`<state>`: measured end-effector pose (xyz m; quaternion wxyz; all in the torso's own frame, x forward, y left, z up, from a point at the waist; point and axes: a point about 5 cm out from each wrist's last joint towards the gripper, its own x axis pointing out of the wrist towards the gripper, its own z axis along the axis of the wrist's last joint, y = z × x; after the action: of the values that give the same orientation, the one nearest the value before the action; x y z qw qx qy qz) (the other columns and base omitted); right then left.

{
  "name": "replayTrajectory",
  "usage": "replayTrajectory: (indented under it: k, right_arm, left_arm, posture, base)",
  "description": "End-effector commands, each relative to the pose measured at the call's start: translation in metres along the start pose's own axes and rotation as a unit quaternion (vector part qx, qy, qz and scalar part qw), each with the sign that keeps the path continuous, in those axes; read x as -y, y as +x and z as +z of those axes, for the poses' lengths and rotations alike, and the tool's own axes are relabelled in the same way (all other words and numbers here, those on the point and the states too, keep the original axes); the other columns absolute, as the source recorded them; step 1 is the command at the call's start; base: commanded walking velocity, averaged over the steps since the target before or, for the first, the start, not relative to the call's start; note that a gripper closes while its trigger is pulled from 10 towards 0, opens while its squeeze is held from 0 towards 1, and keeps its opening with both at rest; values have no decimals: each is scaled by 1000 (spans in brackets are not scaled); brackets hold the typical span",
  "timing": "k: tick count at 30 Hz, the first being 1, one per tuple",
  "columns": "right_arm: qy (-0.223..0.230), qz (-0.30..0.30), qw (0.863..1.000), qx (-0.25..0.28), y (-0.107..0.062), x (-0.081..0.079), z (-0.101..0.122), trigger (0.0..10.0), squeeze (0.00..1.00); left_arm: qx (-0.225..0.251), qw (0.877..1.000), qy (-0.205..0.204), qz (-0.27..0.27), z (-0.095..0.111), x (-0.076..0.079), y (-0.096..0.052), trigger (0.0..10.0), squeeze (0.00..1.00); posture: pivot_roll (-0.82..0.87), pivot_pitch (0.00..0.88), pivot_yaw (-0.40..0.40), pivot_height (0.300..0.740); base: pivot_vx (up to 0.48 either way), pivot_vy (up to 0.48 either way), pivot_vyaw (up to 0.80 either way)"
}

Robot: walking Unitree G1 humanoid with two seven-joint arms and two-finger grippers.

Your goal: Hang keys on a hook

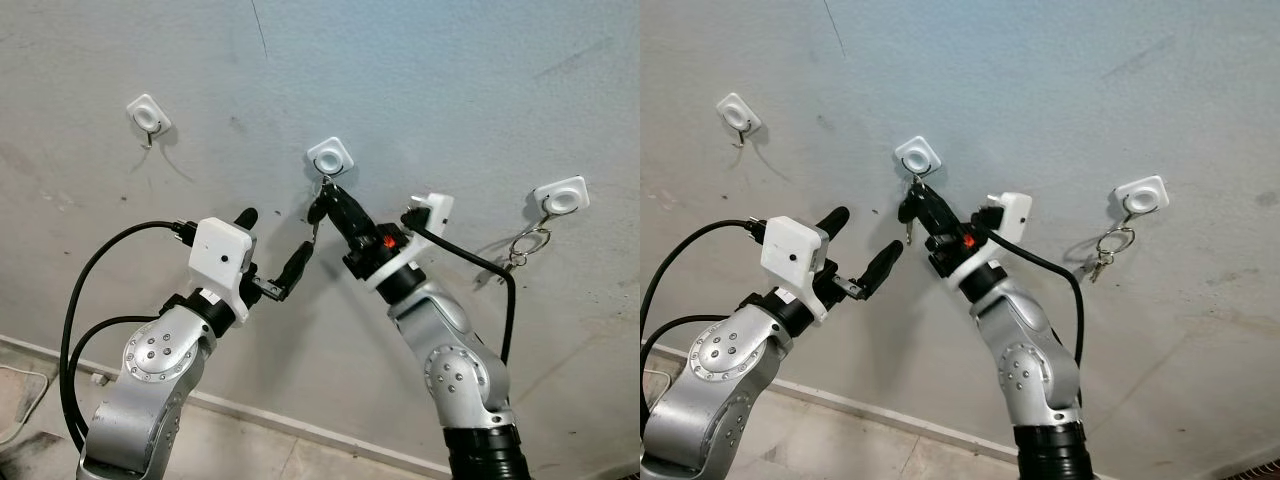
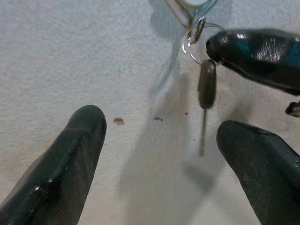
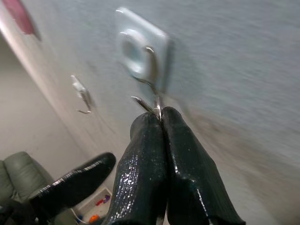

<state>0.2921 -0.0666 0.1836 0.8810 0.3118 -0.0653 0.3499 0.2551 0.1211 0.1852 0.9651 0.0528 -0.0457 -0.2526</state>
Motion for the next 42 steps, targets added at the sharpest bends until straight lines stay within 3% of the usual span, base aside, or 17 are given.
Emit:
replayTrajectory:
  k: [1,7,16,17,18,19,34,42]
  right_arm:
    - [2,-6,1000,14,-1,1,6,10000,0]
    - [6,-29,1000,4,-5,10,1,10000,0]
    - [-1,-40,999,-16,-7,9,-10,10000,0]
    - [1,-39,999,-15,-6,9,-10,10000,259]
    - [1,-39,999,-15,-6,9,-10,10000,259]
    - [-2,-39,999,-15,-6,9,-10,10000,1000]
    - [-77,-69,994,-34,-12,10,-12,10000,1000]
    - [-121,-94,987,-56,-34,15,-9,10000,1000]
  left_arm:
    - [7,1000,4,-12,4,4,-1,10000,0]
    - [4,1000,4,-13,3,4,-1,10000,0]
    - [5,1000,5,-16,3,4,-1,10000,0]
    - [5,1000,5,-17,3,4,-1,10000,0]
    - [5,1000,5,-17,3,4,-1,10000,0]
    - [5,1000,5,-17,3,4,-1,10000,0]
    - [-2,1000,6,-19,-2,6,-3,10000,0]
    - [-15,1000,15,-1,-12,3,-11,10000,0]
  posture:
    - [238,12,-54,740]
    - [238,12,-54,740]
    - [238,8,-48,740]
    - [238,8,-48,740]
    - [238,8,-48,740]
    - [238,8,-48,740]
    - [232,14,-56,740]
    - [229,18,-76,740]
  base:
    - [0,0,0]
    - [0,0,0]
    - [0,0,0]
    - [0,0,0]
    - [0,0,0]
    - [0,0,0]
    - [0,0,0]
    - [0,0,0]
